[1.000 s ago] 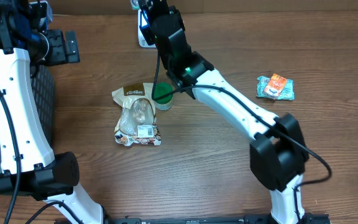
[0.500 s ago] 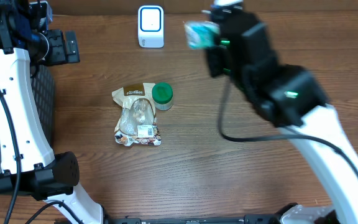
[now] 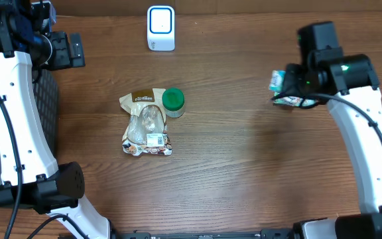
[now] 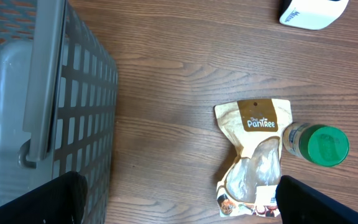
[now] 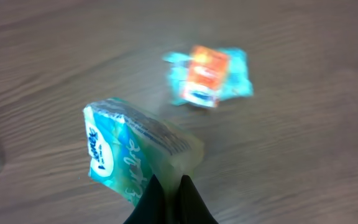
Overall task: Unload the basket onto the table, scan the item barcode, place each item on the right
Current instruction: 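Carry the teal packet right and set it beside the other packets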
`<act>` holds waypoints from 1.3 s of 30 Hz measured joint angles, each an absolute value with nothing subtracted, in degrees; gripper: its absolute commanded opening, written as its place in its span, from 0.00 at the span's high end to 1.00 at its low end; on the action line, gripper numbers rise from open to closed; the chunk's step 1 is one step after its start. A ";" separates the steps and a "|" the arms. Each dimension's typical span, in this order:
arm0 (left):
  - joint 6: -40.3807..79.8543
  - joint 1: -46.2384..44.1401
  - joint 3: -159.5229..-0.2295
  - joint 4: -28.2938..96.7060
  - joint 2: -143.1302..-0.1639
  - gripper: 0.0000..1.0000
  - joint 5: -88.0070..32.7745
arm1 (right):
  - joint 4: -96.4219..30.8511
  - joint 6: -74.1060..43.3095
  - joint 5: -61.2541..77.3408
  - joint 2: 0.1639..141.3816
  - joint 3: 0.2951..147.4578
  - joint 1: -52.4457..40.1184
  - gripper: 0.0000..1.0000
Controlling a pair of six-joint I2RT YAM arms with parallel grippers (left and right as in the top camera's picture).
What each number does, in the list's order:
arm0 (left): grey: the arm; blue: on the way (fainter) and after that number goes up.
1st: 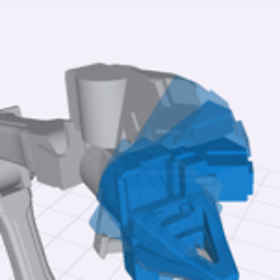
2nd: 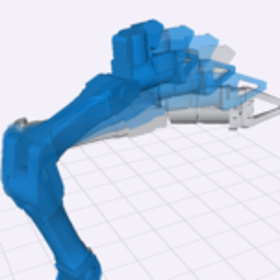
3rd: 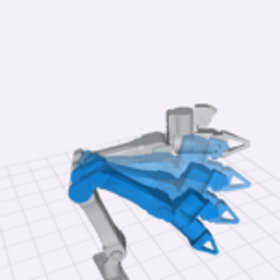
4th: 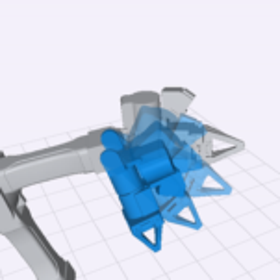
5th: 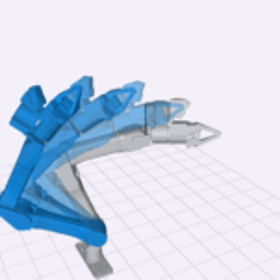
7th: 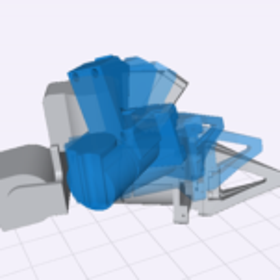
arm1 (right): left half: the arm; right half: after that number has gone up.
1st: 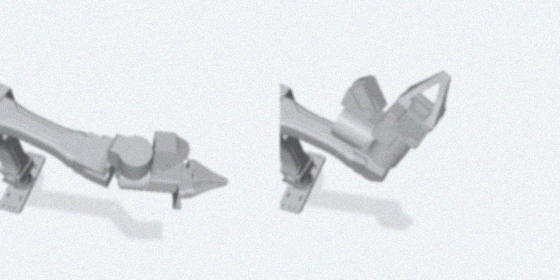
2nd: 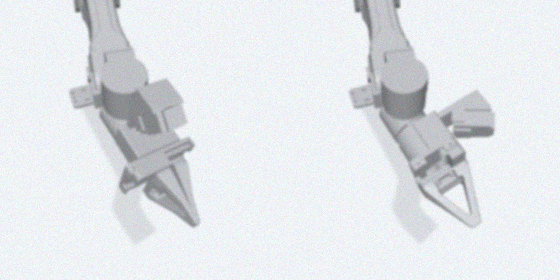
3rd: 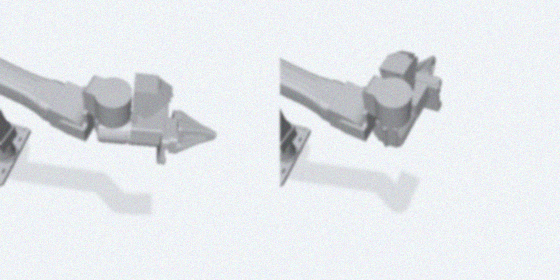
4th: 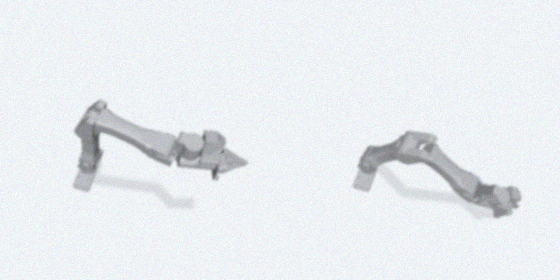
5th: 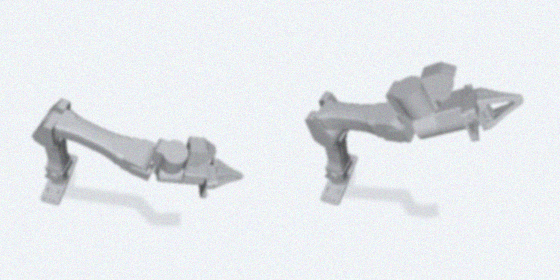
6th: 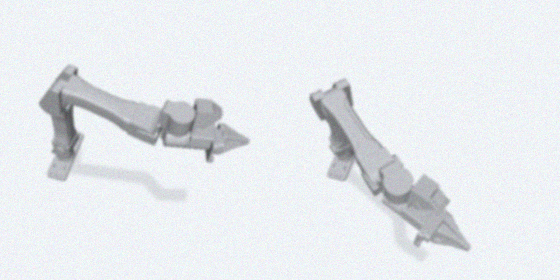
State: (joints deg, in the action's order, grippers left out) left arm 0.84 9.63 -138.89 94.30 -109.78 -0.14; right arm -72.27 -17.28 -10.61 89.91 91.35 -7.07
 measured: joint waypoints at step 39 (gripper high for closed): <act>0.84 9.63 -138.89 94.32 -109.78 0.01 -0.16 | -50.89 -16.73 11.73 90.50 68.82 6.94 0.05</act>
State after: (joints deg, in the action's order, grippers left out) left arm 0.84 9.63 -138.89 94.32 -109.78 -0.16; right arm -50.89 -16.73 11.73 90.50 68.82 6.94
